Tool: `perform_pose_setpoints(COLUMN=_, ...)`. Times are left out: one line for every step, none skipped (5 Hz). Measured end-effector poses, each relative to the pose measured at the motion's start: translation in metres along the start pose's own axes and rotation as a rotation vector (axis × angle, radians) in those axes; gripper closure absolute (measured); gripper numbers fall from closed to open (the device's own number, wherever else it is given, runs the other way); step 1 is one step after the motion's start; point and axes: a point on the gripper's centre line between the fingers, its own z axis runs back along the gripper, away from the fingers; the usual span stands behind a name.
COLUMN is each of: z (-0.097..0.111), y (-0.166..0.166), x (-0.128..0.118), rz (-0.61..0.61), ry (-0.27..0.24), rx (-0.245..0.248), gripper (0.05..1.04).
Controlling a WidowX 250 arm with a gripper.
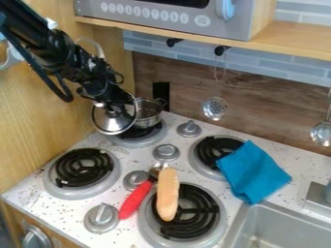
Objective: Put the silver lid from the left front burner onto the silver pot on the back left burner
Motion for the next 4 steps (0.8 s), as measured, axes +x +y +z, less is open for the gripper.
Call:
perform_pose_setpoints(z=-0.015, y=-0.008, x=0.007, rz=0.001, ry=0.012, rx=-0.010, gripper=0.767)
perform_pose_setpoints(z=-0.023, y=-0.023, x=0.018, rz=-0.009, ry=0.011, rx=-0.029, gripper=0.767)
perform_pose_setpoints(z=-0.029, y=-0.025, x=0.027, rz=-0.007, ry=0.004, rx=-0.023, gripper=0.767)
perform_pose_setpoints(z=-0.029, y=-0.027, x=0.038, rz=-0.004, ry=-0.003, rx=-0.020, gripper=0.767)
